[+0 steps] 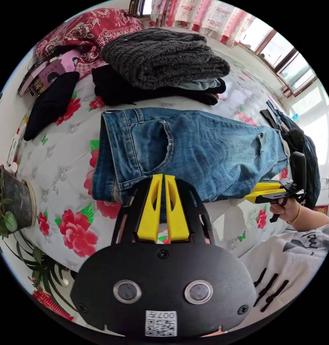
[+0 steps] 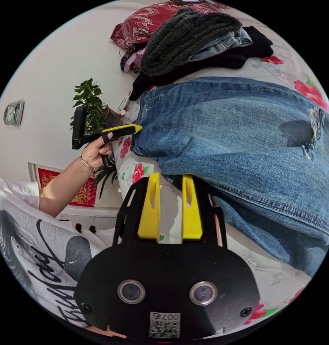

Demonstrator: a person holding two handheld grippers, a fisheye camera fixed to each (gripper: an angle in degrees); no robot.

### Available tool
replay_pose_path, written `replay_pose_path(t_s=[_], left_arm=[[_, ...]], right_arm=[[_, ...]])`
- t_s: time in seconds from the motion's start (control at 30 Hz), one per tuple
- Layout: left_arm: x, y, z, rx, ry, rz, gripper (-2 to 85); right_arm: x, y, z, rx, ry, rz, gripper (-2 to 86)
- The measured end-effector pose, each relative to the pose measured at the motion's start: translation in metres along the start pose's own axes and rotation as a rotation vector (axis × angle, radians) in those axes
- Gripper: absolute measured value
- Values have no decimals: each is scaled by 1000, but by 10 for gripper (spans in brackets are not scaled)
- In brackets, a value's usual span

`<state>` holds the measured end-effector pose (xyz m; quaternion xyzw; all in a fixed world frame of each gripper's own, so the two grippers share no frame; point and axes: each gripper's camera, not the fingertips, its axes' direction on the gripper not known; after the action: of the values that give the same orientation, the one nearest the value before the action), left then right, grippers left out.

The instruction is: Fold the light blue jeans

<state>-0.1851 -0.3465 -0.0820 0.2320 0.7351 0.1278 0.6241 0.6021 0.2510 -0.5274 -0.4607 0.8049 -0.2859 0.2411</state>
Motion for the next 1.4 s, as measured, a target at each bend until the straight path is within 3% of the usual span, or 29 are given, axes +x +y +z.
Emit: replay_pose_path(t_s=[0.1, 0.17, 0.2, 0.3, 0.43, 0.6, 0.67, 0.77, 0.87, 0.93, 1.03, 1.1, 1.2, 1.4], left_arm=[[9, -4, 24, -86, -95, 27, -8], [25, 2, 39, -159, -283, 185, -9], [26, 5, 40, -161, -291, 189, -9], [10, 25, 37, -193, -198, 58, -9], [6, 65, 33, -248, -408, -2, -6], [7, 94, -7, -135, -497, -103, 28], [42, 98, -28, -11, -399, 35, 43], [103, 99, -30, 70, -191, 268, 67], [154, 102, -7, 34, -2, 438, 80], [172, 103, 14, -36, -19, 488, 66], [172, 100, 41, -138, -106, 472, 20], [164, 95, 39, -163, -71, 453, 2], [147, 90, 19, -153, -20, 462, -6], [126, 105, -33, -64, 26, 540, -4]], right_arm=[[10, -5, 13, -96, 52, 5, 5], [-10, 20, -2, -96, 12, -141, 1], [-15, 27, -6, -98, -7, -169, 1], [-32, 50, -12, -149, -48, -232, 2], [-11, 68, -27, -301, -75, -218, 13], [82, 115, -195, 87, 43, 71, 41], [138, 165, -298, 349, 300, 324, 50], [199, 229, -410, 583, 540, 640, 58], [250, 264, -479, 631, 668, 821, 63], [278, 269, -503, 596, 687, 873, 58], [311, 268, -528, 547, 659, 916, 33], [315, 264, -542, 546, 656, 905, 17], [296, 260, -575, 540, 713, 808, 6], [232, 312, -666, 716, 705, 597, 7]])
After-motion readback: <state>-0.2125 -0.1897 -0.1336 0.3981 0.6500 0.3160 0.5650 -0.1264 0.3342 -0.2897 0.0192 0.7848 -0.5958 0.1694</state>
